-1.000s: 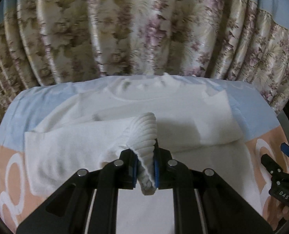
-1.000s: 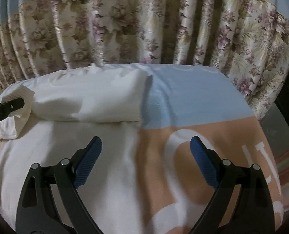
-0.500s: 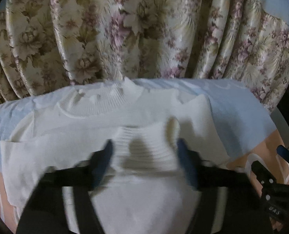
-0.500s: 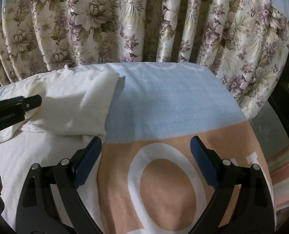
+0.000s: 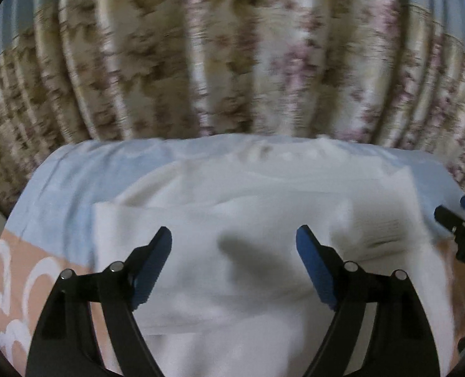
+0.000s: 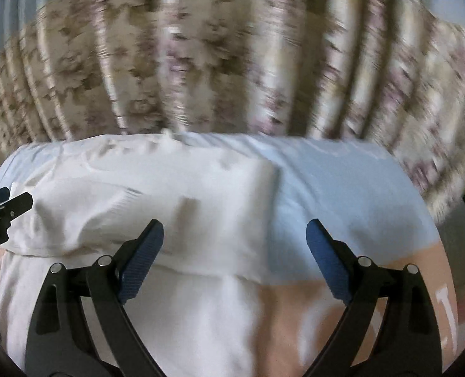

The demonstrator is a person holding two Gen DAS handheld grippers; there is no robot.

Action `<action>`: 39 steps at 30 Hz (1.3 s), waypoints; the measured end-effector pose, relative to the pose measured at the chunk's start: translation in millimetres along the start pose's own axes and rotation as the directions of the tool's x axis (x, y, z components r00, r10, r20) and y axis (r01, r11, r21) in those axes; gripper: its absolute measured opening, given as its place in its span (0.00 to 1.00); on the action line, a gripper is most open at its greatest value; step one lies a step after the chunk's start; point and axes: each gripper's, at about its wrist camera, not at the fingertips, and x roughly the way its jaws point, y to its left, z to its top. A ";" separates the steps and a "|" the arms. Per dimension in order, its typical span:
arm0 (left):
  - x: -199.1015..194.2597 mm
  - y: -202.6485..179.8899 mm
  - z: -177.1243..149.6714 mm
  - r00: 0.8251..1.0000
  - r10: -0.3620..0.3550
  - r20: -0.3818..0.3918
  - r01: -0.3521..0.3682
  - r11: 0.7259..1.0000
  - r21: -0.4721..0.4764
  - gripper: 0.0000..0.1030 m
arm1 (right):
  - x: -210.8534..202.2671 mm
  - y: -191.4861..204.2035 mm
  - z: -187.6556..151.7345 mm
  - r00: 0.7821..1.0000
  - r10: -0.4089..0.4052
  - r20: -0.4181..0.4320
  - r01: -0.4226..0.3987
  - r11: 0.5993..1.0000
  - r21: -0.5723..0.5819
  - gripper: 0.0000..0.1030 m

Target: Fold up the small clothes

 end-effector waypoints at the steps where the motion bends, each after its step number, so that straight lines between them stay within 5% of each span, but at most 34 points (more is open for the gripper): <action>1: 1.6 10.1 -1.8 1.000 0.017 -0.005 -0.017 1.000 -0.009 0.79 | 9.5 11.3 4.6 1.000 0.015 -0.006 -0.015 1.000 -0.027 0.89; 10: 15.8 68.6 -12.9 0.996 0.086 -0.028 -0.088 0.993 -0.073 0.79 | 68.2 38.7 15.0 0.992 0.011 -0.127 -0.017 0.999 -0.039 0.76; 14: 25.7 73.0 -18.8 0.995 0.087 -0.047 -0.091 0.992 -0.091 0.79 | 78.7 42.6 8.0 0.979 0.086 -0.184 -0.088 0.996 -0.001 0.40; 18: 29.9 69.8 -20.7 0.995 0.082 -0.053 -0.086 0.992 -0.093 0.79 | 73.3 44.3 8.4 0.984 0.073 -0.165 -0.075 0.997 -0.007 0.15; 25: 30.8 65.4 -13.6 0.995 0.088 -0.040 -0.091 0.992 -0.091 0.79 | 57.5 13.8 26.5 0.997 -0.022 -0.076 0.020 1.000 -0.022 0.11; 31: 40.9 58.6 -12.2 0.993 0.111 -0.052 -0.114 0.990 -0.077 0.80 | 73.0 -38.2 9.0 0.982 -0.113 -0.150 0.121 0.992 0.043 0.11; 39: 58.2 63.8 -17.0 0.984 0.160 -0.083 -0.167 0.983 -0.079 0.83 | 75.7 -45.5 -7.2 0.977 -0.136 -0.163 0.139 0.990 0.006 0.13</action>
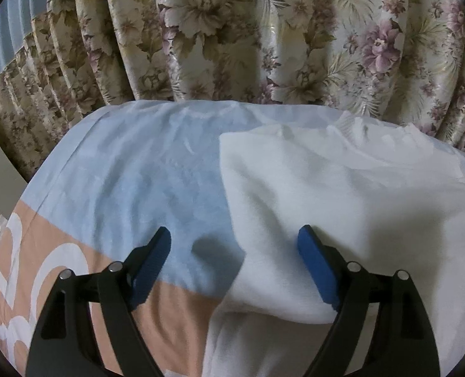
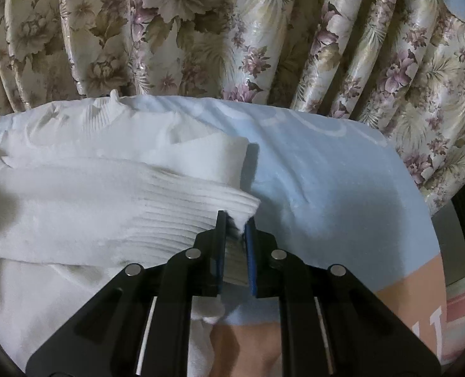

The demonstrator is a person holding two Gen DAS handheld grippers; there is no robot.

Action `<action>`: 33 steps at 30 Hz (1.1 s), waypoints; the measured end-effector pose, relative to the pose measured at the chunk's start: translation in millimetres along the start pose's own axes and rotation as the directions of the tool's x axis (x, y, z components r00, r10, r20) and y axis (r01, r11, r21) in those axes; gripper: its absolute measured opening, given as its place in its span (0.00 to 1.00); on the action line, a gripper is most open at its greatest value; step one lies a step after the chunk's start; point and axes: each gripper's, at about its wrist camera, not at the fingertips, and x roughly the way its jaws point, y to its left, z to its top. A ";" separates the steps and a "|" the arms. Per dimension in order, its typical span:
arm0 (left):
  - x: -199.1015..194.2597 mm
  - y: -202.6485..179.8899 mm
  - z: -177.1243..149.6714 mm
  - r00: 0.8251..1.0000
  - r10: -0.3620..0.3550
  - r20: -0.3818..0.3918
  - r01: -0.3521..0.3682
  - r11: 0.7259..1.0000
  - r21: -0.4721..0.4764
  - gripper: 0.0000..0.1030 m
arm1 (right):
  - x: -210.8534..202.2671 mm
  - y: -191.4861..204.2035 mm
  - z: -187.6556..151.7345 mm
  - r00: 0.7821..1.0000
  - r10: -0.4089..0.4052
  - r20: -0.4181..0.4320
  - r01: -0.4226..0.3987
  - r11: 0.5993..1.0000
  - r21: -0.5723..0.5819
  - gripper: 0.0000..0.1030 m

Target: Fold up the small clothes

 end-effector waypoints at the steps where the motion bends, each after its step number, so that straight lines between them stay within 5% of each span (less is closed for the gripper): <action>1: -0.2 0.9 -0.7 1.000 0.002 0.001 -0.002 1.000 0.003 0.83 | 0.7 0.3 -0.9 1.000 -0.010 -0.001 0.010 1.000 -0.006 0.13; 12: -34.8 18.2 -8.9 0.996 -0.059 0.069 0.058 0.998 0.006 0.83 | -29.5 -17.1 -9.3 0.999 0.003 0.046 -0.005 0.999 0.047 0.66; 22: -106.4 26.5 -46.2 0.987 -0.099 0.127 0.097 0.995 0.021 0.83 | -93.1 -24.1 -46.0 0.994 0.064 0.093 -0.073 0.993 0.095 0.80; 33: -196.5 50.2 -139.8 0.985 -0.110 0.132 0.105 0.994 0.044 0.83 | -187.3 -20.5 -140.5 0.985 0.102 0.143 -0.114 0.990 0.080 0.82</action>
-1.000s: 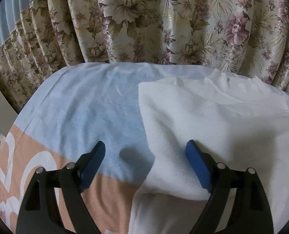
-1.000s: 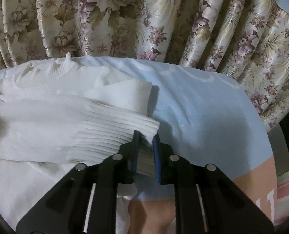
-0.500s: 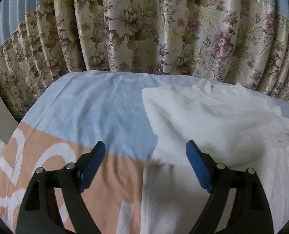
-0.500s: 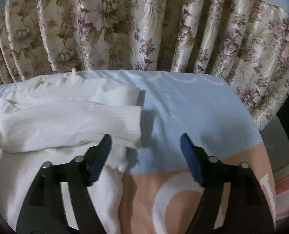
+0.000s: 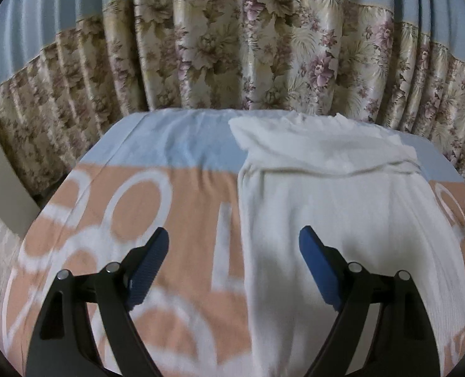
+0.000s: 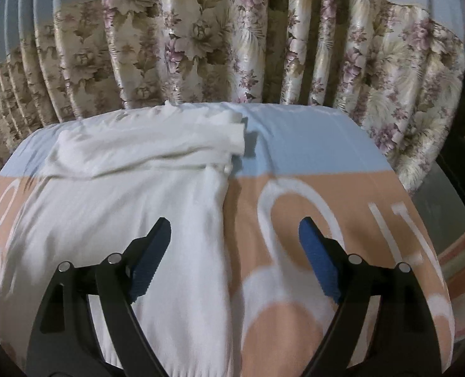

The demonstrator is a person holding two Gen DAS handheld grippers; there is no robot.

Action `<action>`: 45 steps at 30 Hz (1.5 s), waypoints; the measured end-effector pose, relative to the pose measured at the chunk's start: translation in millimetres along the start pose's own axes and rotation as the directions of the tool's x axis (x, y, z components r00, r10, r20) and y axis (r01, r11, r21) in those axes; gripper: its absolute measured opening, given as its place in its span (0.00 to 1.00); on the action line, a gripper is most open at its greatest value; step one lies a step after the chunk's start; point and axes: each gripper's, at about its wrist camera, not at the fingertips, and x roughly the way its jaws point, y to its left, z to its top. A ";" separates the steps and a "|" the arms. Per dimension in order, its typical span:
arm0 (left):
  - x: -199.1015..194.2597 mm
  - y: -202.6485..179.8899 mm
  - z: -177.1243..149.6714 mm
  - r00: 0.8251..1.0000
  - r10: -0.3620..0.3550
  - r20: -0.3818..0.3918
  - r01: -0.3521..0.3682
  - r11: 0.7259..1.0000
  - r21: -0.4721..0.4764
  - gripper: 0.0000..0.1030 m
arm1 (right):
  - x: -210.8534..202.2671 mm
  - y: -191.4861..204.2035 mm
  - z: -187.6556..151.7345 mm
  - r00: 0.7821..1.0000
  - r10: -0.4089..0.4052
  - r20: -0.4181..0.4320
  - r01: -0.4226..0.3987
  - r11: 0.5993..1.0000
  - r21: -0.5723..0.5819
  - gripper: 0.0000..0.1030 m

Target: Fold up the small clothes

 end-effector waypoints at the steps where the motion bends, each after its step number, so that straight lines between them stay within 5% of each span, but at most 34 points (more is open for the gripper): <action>1: -6.5 1.6 -8.9 1.000 0.005 -0.002 -0.005 1.000 -0.008 0.83 | -7.2 0.7 -7.9 1.000 0.001 0.000 -0.001 1.000 0.001 0.82; 15: -59.4 -10.2 -99.0 0.997 0.015 -0.074 -0.018 0.999 -0.035 0.83 | -59.9 7.2 -106.3 0.997 0.015 -0.070 -0.015 1.000 -0.003 0.82; 37: -45.9 -29.1 -119.3 0.988 -0.018 -0.155 0.015 1.000 -0.019 0.86 | -40.4 18.7 -136.8 0.979 0.050 -0.196 -0.050 0.999 0.005 0.83; 45: -33.7 -31.7 -126.0 0.979 -0.022 -0.201 0.019 1.000 -0.017 0.98 | -38.6 18.7 -139.0 0.978 0.066 -0.197 -0.066 0.998 0.007 0.83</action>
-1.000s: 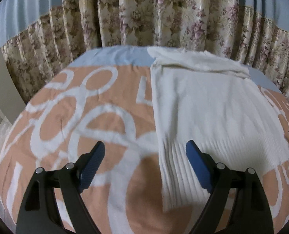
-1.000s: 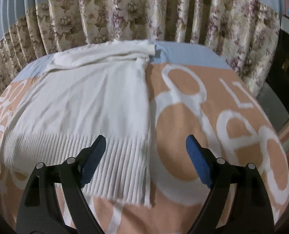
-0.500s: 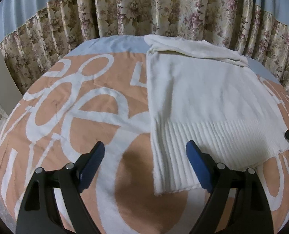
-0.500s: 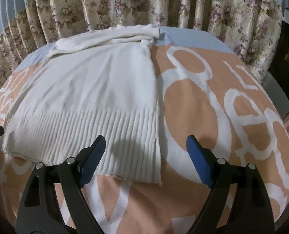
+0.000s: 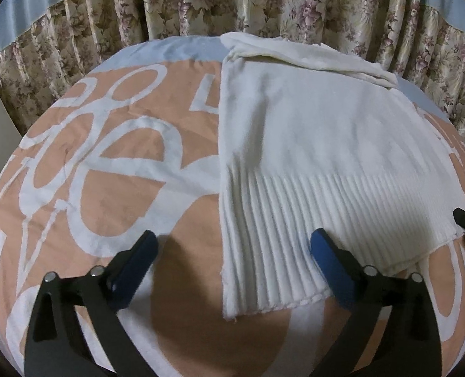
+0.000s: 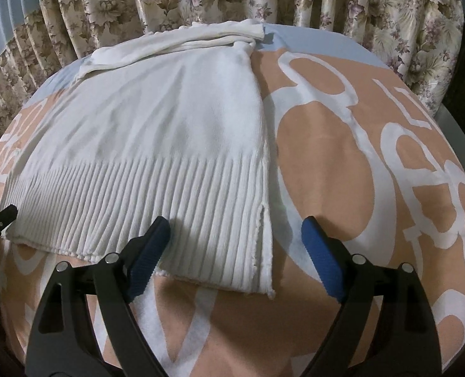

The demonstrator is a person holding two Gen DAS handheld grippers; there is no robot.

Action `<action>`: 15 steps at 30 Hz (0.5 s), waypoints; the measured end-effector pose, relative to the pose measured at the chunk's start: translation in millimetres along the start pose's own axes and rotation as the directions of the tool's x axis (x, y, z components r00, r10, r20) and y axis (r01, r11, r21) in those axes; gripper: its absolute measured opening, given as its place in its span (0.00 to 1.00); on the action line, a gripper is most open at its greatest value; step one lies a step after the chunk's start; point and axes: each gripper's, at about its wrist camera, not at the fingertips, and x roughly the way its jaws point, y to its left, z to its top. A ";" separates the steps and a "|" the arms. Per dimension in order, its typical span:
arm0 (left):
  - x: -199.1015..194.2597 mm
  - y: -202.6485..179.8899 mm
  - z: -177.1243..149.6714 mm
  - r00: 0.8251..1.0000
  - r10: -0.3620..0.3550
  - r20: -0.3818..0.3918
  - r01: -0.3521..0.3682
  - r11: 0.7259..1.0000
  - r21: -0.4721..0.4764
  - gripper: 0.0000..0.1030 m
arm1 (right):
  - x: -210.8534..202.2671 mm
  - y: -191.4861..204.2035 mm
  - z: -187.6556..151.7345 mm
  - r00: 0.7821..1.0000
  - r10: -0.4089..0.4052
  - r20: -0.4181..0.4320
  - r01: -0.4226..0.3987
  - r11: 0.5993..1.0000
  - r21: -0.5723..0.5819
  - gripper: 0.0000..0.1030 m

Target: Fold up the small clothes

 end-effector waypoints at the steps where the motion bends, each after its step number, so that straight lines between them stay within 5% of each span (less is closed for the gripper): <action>1: 1.1 -1.3 0.1 1.000 0.006 -0.006 -0.005 1.000 0.006 0.98 | -0.2 0.1 -0.3 1.000 0.003 0.002 -0.003 1.000 0.002 0.82; 4: 2.2 -1.5 0.6 1.000 0.012 -0.012 -0.012 1.000 0.011 0.98 | -3.6 4.1 -1.6 0.999 0.031 0.017 -0.031 0.999 -0.018 0.58; 6: 2.4 -0.4 0.5 1.000 0.010 -0.015 -0.010 1.000 0.007 0.98 | -7.0 12.9 -2.2 0.998 0.059 0.019 -0.058 0.997 -0.045 0.30; 8: 2.5 -0.1 1.1 1.000 0.008 -0.017 -0.008 1.000 0.003 0.98 | -8.9 24.6 -2.2 0.998 0.064 0.019 -0.062 0.995 -0.081 0.18; 15: 3.2 0.4 3.7 1.000 0.006 -0.031 -0.007 1.000 -0.017 0.98 | -8.1 24.9 -2.1 0.996 0.082 0.021 -0.081 0.995 -0.063 0.17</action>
